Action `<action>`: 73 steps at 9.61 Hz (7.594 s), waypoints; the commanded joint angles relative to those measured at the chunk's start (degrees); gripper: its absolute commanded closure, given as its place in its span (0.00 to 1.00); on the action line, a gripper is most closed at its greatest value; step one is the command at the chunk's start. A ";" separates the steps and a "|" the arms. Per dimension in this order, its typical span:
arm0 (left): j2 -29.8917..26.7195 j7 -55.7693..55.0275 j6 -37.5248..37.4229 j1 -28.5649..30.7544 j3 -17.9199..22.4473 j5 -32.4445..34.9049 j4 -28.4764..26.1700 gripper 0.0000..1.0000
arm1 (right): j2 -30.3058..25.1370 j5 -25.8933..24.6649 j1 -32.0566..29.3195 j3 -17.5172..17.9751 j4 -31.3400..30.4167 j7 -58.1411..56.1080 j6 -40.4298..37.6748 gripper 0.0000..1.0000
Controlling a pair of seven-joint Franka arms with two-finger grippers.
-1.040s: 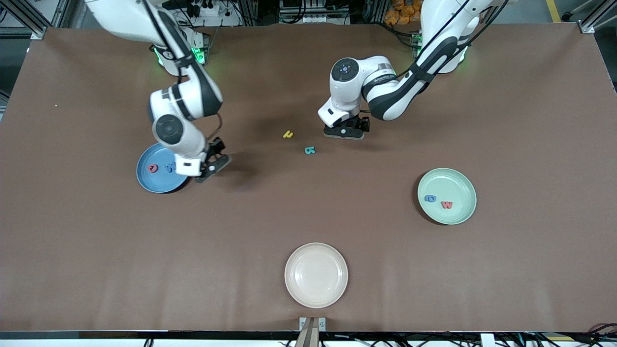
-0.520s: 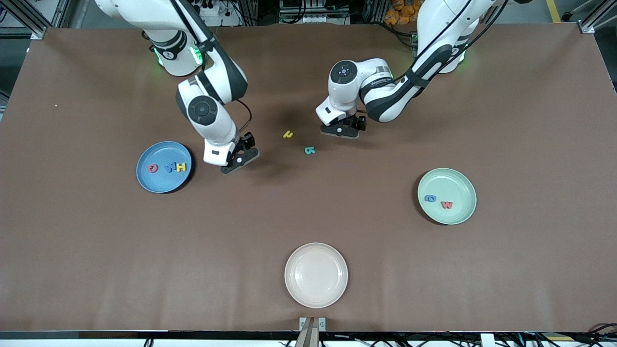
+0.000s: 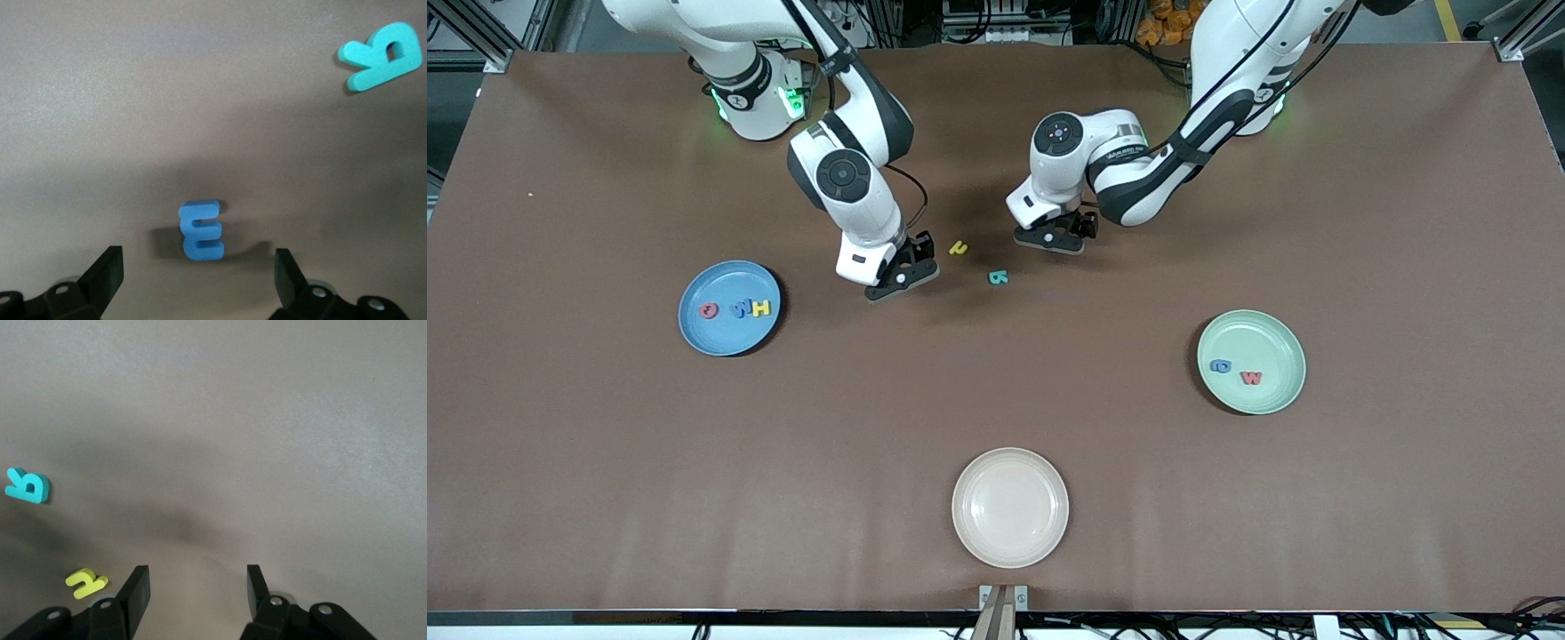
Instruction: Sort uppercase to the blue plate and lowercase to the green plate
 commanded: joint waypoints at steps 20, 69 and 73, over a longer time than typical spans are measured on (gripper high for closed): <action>2.65 -11.59 0.08 -0.64 5.34 0.80 3.48 1.00 | 7.99 -21.93 7.42 1.19 2.40 11.09 16.62 0.30; -21.97 43.61 -39.03 13.34 32.62 -27.58 29.06 0.00 | 14.95 -21.84 13.67 -3.82 9.60 11.47 22.30 0.65; -18.71 37.21 -38.16 9.93 30.15 -29.16 29.50 0.00 | 6.78 -21.75 4.10 -3.82 4.34 -5.58 14.71 0.65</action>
